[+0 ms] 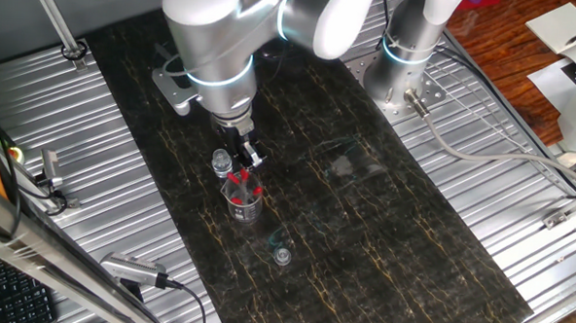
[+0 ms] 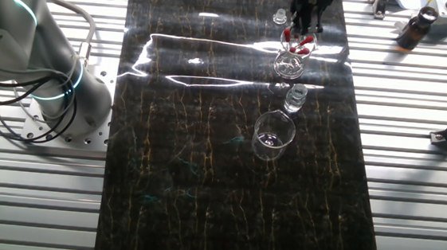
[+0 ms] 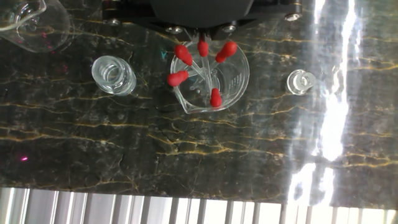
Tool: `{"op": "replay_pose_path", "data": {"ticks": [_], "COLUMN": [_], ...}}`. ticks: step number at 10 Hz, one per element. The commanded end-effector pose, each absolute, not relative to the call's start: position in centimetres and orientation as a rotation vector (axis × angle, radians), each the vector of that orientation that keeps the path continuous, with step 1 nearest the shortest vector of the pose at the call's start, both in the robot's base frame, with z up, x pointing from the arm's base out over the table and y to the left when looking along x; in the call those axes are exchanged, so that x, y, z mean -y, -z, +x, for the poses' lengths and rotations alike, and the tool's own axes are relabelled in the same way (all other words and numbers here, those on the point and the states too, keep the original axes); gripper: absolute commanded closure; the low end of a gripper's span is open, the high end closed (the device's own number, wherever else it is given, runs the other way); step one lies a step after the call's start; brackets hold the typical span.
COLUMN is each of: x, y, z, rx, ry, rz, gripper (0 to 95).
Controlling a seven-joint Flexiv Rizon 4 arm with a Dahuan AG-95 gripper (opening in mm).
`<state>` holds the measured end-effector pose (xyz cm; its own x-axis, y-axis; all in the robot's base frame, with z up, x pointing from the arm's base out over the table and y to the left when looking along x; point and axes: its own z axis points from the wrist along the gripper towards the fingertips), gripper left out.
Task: Transfer liquid using a dropper
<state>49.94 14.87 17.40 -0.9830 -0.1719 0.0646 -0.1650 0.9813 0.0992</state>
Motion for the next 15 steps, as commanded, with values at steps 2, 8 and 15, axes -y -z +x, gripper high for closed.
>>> {"op": "replay_pose_path", "data": {"ticks": [2,8,15], "x": [-14.8,-13.5,-11.4], "y": [-18.5,-20.9,-23.1], "z": [50.1,49.4,48.0], "rx": [3.044,3.006,2.975], "ry": [0.138,0.143,0.159], "rz": [0.27,0.295,0.337], "gripper": [95.0,95.0,95.0]}}
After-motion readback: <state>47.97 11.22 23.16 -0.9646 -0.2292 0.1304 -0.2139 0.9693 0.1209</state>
